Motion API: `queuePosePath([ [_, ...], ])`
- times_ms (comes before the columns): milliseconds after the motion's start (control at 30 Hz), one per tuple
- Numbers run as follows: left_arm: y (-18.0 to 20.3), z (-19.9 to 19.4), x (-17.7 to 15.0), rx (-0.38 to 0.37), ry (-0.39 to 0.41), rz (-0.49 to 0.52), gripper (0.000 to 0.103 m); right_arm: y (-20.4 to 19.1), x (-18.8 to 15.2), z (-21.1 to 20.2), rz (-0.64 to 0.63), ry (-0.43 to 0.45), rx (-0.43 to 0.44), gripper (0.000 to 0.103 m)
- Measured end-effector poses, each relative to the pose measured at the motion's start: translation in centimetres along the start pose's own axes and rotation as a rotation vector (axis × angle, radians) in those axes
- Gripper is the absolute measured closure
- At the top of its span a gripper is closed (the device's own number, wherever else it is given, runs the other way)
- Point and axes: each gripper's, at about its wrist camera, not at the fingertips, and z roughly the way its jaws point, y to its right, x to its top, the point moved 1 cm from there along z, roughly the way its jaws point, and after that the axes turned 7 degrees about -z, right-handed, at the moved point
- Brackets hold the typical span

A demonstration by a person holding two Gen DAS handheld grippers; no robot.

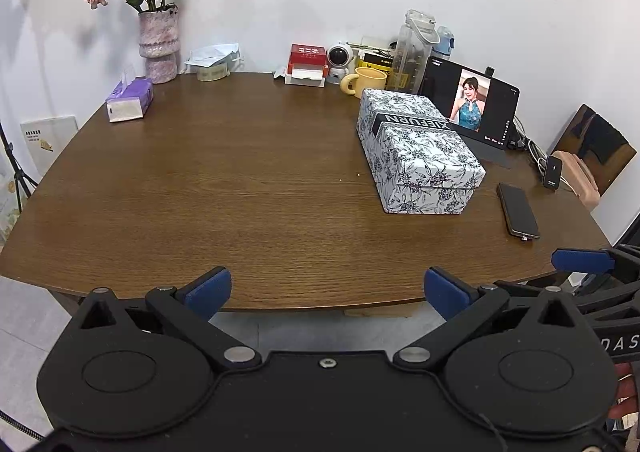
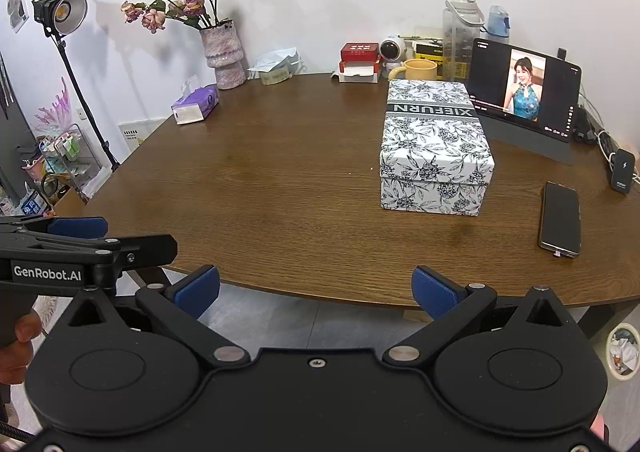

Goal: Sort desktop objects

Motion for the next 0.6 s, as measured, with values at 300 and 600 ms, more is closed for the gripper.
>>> queuePosePath([
  [300,-0.06,0.18,0.02,0.003,-0.003,-0.003,0.000,0.05,-0.05,-0.01,-0.001,-0.001,0.003,0.000],
  [600,-0.07,0.26,-0.03,0.004,-0.001,-0.004,0.000,0.22,0.01,-0.03,0.001,-0.002,0.003,0.000],
])
